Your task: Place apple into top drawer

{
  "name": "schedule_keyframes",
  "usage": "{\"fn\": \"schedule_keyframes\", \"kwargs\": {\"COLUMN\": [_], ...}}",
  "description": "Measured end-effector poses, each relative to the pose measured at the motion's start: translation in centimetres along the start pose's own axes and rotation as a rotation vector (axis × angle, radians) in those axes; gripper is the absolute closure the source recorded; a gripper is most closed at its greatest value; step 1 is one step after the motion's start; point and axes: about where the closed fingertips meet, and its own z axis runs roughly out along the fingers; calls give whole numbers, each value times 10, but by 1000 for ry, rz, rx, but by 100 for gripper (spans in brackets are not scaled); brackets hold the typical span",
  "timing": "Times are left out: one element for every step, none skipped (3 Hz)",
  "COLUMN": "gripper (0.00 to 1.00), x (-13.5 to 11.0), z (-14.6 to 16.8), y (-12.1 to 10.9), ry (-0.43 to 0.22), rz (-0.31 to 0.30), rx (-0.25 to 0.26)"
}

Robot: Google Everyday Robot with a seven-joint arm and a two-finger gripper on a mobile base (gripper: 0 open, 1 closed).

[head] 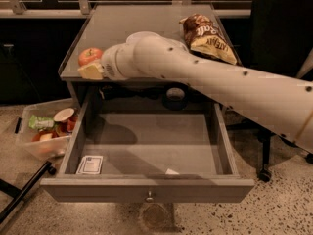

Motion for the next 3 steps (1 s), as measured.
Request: {"fn": "schedule_keyframes", "kwargs": {"gripper": [100,100,100], "x": [46,104,166], "z": [-32,-46,-42], "y": [1,6,8], "ry": [53,142,254], "rz": [11,36,56], "rx": [-55,-123,-179]}}
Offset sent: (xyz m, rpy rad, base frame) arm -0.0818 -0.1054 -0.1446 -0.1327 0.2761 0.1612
